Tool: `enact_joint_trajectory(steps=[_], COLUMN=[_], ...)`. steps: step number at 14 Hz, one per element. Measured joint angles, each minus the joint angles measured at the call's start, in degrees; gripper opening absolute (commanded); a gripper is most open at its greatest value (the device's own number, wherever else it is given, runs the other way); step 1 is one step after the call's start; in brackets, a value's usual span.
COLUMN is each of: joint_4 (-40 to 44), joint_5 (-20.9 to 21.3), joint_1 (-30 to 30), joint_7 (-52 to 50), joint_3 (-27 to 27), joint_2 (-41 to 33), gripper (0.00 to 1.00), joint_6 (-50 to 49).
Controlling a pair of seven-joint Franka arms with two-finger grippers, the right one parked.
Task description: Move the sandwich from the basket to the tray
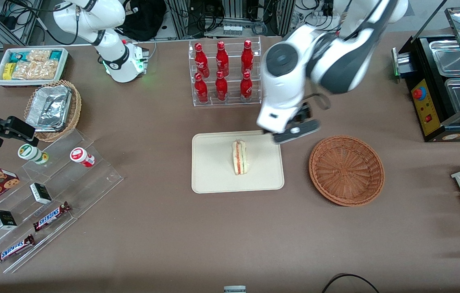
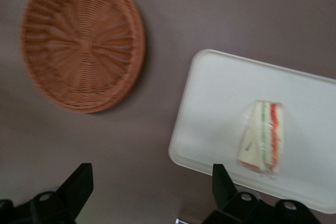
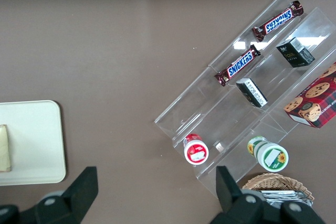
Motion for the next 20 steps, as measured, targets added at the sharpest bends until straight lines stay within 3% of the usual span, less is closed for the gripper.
enact_joint_trajectory(steps=[3, 12, 20], joint_4=[-0.2, -0.2, -0.1], joint_5=[-0.2, -7.0, -8.8], joint_1=[4.2, 23.2, 24.3], joint_7=[1.2, 28.2, 36.8], joint_3=[0.1, 1.7, 2.5], joint_2=[-4.9, -14.1, -15.2], gripper=[1.0, 1.0, 1.0], joint_6=[-3.9, -11.2, -15.7])
